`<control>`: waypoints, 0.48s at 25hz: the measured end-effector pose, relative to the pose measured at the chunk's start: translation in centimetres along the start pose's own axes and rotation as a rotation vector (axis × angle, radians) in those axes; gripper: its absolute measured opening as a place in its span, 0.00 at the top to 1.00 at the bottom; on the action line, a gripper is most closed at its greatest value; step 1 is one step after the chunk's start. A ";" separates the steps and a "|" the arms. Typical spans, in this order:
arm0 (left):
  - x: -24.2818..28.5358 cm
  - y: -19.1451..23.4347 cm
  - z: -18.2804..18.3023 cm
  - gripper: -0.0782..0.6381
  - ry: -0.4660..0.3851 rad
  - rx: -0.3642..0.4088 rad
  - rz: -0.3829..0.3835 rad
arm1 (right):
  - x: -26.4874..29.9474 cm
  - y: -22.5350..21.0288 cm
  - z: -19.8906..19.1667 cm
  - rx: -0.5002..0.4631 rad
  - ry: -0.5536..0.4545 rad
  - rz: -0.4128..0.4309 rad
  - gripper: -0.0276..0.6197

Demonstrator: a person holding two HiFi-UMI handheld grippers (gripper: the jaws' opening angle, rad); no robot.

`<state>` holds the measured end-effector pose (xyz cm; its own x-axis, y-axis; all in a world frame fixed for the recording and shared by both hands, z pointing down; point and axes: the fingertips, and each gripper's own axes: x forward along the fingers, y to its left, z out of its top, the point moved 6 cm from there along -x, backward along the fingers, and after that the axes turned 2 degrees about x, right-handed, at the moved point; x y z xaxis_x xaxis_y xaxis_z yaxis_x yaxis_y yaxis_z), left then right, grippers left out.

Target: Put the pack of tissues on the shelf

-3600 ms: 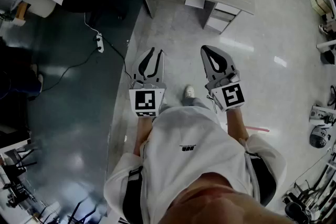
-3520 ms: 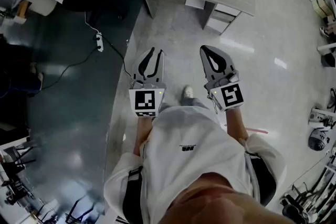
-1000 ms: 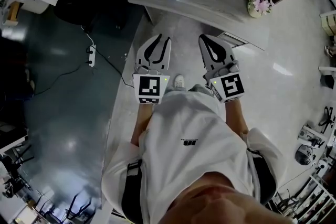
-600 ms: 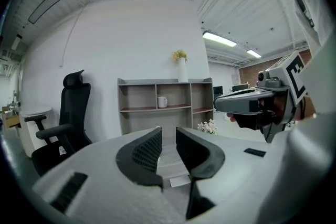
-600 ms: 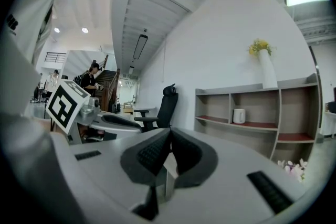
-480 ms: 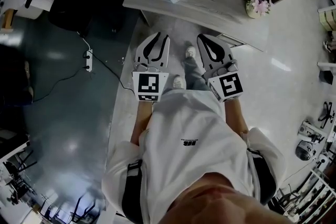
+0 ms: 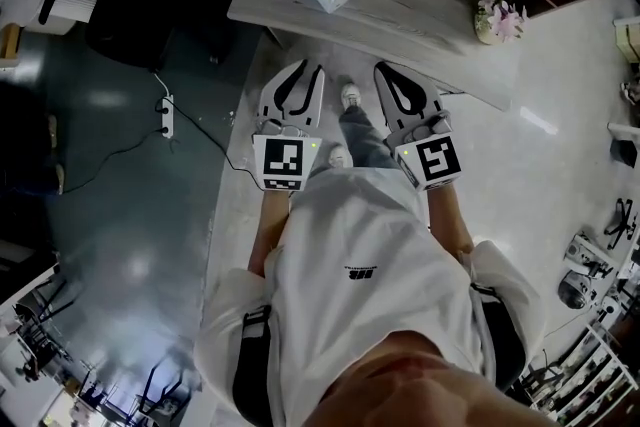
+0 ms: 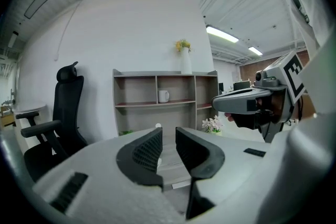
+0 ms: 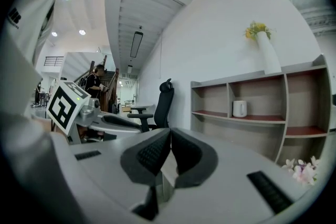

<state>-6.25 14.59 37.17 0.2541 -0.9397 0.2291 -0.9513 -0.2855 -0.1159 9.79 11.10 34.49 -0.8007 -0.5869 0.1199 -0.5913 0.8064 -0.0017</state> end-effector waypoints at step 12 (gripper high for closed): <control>6.8 1.9 -2.7 0.76 0.064 -0.042 -0.028 | 5.7 -4.6 -1.9 0.045 -0.010 0.047 0.92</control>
<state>-6.82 8.17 41.14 0.2700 -0.9173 0.2927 -0.9509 -0.3017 -0.0685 8.10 4.22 37.05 -0.8284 -0.5493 0.1091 -0.5566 0.8292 -0.0515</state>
